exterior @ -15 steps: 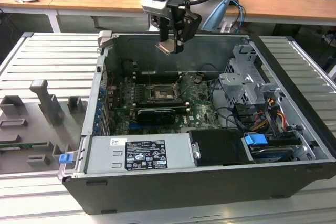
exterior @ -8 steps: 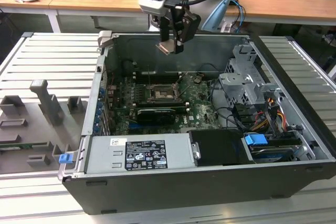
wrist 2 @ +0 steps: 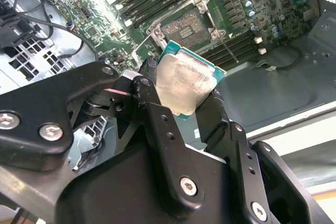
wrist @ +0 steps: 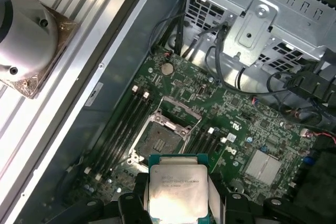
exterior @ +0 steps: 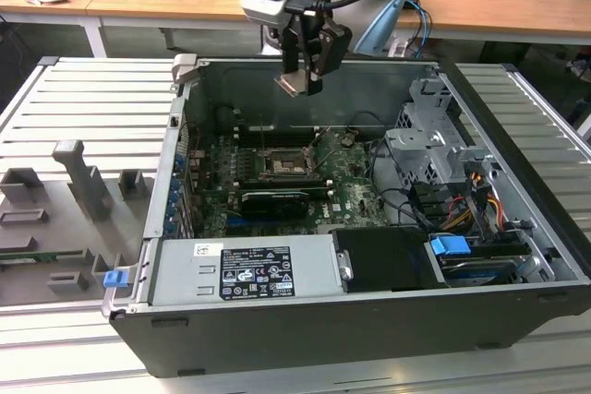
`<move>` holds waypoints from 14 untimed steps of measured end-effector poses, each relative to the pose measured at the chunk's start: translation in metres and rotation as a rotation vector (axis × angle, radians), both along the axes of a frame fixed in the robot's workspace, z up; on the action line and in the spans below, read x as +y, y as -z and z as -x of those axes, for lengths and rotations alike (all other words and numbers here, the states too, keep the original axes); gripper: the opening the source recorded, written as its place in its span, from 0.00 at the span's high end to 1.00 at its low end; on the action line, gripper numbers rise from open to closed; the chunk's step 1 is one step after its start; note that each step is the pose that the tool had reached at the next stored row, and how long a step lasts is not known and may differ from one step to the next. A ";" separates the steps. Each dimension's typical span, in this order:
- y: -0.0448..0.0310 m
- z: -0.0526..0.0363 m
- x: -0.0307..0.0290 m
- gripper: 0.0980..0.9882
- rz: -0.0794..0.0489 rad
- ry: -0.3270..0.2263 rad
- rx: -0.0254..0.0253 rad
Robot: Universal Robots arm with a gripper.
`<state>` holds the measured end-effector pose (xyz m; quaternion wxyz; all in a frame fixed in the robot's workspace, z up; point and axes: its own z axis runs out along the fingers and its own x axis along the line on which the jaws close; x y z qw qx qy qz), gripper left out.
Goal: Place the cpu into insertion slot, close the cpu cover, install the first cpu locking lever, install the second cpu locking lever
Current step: 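Place the cpu into insertion slot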
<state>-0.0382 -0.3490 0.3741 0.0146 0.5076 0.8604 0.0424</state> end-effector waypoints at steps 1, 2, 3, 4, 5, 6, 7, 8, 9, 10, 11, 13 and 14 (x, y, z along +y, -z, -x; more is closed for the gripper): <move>0.0001 0.0000 0.0000 0.51 0.000 0.005 0.0000; 0.0001 0.0000 0.0000 0.51 0.000 0.012 0.0000; 0.0002 0.0000 0.0000 0.51 0.000 0.016 0.0000; 0.0002 0.0000 0.0000 0.51 0.001 0.023 0.0000; 0.0002 0.0000 0.0000 0.51 0.001 0.030 0.0000; 0.0003 0.0000 0.0000 0.51 0.001 0.036 -0.0001; 0.0003 0.0000 0.0000 0.51 0.001 0.041 0.0000; 0.0004 0.0000 0.0000 0.51 0.002 0.048 0.0000; 0.0004 0.0000 0.0000 0.51 0.002 0.055 0.0000; 0.0005 0.0000 0.0000 0.51 0.003 0.063 0.0000; 0.0005 0.0000 0.0000 0.51 0.003 0.068 0.0000; 0.0006 0.0000 0.0000 0.51 0.004 0.079 0.0000; 0.0007 0.0000 0.0000 0.51 0.004 0.084 0.0000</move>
